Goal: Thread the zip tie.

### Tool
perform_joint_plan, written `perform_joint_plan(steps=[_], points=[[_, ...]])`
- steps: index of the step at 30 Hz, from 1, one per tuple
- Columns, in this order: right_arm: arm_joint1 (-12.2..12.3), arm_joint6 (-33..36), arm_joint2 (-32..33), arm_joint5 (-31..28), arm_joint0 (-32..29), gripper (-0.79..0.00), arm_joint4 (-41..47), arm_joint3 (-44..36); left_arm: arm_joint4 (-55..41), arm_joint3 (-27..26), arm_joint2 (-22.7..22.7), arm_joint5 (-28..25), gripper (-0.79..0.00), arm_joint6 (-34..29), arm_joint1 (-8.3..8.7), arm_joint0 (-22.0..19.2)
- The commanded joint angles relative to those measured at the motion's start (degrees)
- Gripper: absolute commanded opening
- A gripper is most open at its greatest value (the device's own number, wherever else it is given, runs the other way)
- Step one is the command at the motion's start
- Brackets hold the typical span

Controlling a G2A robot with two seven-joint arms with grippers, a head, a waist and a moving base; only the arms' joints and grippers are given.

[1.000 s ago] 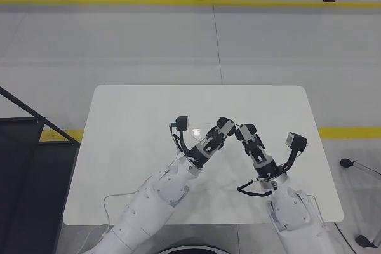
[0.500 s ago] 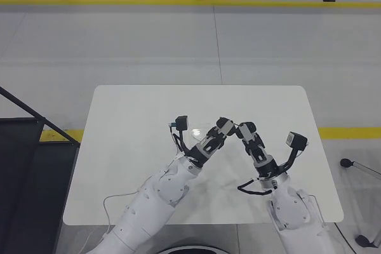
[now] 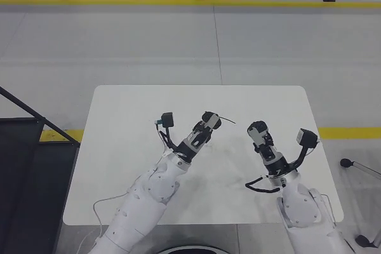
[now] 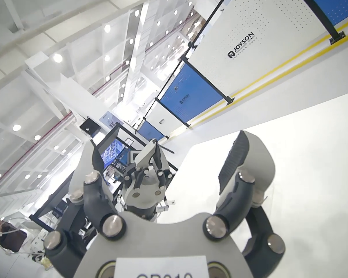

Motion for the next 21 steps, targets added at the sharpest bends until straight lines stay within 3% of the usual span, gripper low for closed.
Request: perform_joint_plan(steps=[1, 12, 21], points=[[0.2, 2.1, 0.7, 0.0, 0.1, 0.0, 2.0, 0.0, 0.2, -1.7, -3.0, 0.2, -0.785, -0.9, 0.66, 1.5], [0.2, 3.3, 0.1, -0.8, 0.4, 0.0, 0.4, -0.9, 1.6, -14.7, -19.8, 1.8, -0.785, -1.6, 3.77, 15.1], [-0.3, 9.4, -8.7, 2.4, 8.7, 0.0, -21.3, -3.7, -0.9, -19.0, -27.8, 1.4, -0.785, -0.4, 4.79, 22.9]])
